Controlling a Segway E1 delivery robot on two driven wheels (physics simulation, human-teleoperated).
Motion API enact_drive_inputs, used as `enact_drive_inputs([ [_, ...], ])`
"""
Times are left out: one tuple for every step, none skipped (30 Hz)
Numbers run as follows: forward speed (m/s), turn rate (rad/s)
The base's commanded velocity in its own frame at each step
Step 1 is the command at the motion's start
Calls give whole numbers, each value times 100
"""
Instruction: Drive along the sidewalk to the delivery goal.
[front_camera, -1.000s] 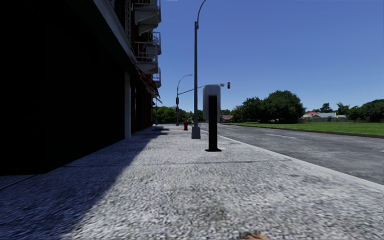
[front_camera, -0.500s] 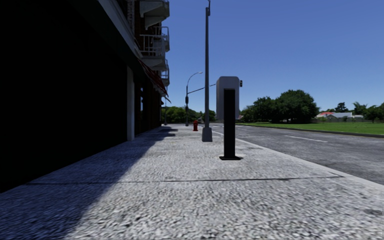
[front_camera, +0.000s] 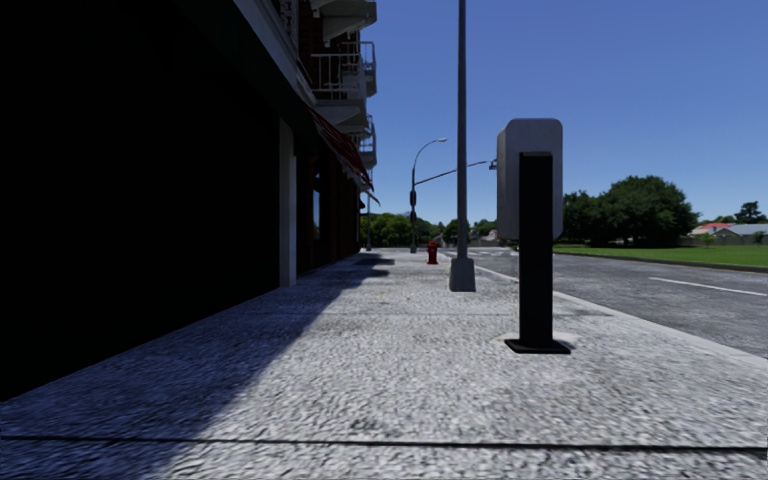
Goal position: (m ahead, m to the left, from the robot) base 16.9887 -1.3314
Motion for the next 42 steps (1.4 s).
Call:
enact_drive_inputs([
  [200, 0],
  [200, 0],
  [200, 0],
  [200, 0],
  [200, 0],
  [200, 0],
  [200, 0],
  [200, 0],
  [200, 0],
  [200, 0],
  [200, 0],
  [200, 0],
  [200, 0],
  [200, 0],
  [200, 0],
  [200, 0],
  [200, 0],
  [200, 0],
  [200, 0],
  [200, 0],
  [200, 0],
  [200, 0],
  [200, 0],
  [200, 0],
  [200, 0],
  [200, 0],
  [200, 0],
  [200, 0],
  [200, 0],
  [200, 0],
  [200, 0],
  [200, 0],
  [200, 0],
  [200, 0],
  [200, 0],
  [200, 0],
  [200, 0],
  [200, 0],
  [200, 0],
  [200, 0],
  [200, 0],
  [200, 0],
])
